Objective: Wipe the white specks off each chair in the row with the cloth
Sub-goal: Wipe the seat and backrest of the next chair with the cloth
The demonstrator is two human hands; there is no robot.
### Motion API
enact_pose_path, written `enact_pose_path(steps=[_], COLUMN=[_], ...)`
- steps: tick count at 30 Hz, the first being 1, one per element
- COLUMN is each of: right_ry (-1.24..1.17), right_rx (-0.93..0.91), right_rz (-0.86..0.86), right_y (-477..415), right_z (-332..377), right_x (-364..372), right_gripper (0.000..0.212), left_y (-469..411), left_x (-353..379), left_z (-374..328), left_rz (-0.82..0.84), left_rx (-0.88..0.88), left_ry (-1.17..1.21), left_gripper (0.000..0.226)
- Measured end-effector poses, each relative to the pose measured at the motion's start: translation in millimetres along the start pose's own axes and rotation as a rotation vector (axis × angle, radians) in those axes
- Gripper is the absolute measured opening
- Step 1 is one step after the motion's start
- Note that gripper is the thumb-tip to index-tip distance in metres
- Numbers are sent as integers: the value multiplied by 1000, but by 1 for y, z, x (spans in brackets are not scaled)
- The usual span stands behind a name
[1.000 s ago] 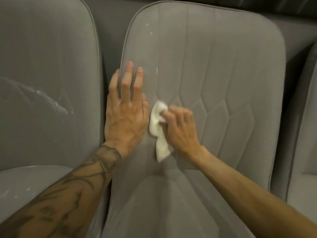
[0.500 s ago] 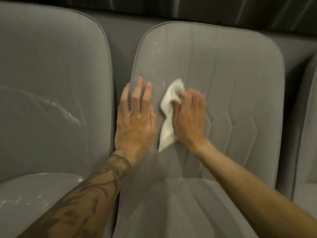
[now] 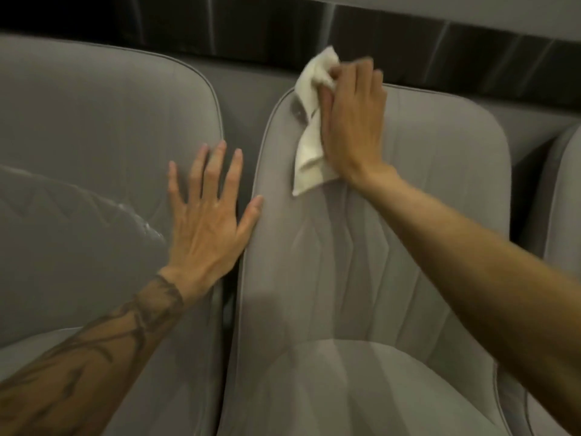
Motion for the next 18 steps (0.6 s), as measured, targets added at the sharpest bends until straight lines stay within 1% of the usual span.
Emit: enact_pose_path(steps=[2, 4, 7, 8, 10, 12, 14, 16, 18], right_ry=[-7, -69, -163, -162, -119, -51, -46, -90, -164], right_rx=[45, 36, -123, -175, -214, -181, -91, -13, -43], right_rz=[-5, -8, 110, 141, 136, 89, 43, -7, 44], right_y=[-16, 13, 66, 65, 37, 4, -9, 10, 49], right_z=[0, 18, 47, 48, 41, 33, 28, 33, 51], right_x=[5, 5, 2, 2, 4, 8, 10, 7, 6], right_gripper=[30, 27, 23, 23, 25, 29, 28, 25, 22], left_y=[1, 2, 4, 4, 4, 4, 5, 6, 6], left_x=[5, 7, 8, 8, 8, 9, 8, 8, 7], left_z=[0, -1, -1, -2, -1, -1, -2, -2, 0], left_rz=[11, 1, -27, -29, -37, -44, -56, -70, -85], left_rx=[16, 19, 5, 7, 9, 9, 7, 7, 1], left_ry=[4, 19, 20, 29, 45, 44, 40, 42, 56], left_gripper=[70, 67, 62, 60, 59, 57, 56, 56, 56])
Point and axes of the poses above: each hand's wrist, its own y-axis away from the middle knuckle, its own x-axis out of the palm, z = x × y, the point moved 9 cm from there along -y, towards the middle knuckle, and after that the axes turned 8 degrees about -x, right-handed, at the moved point
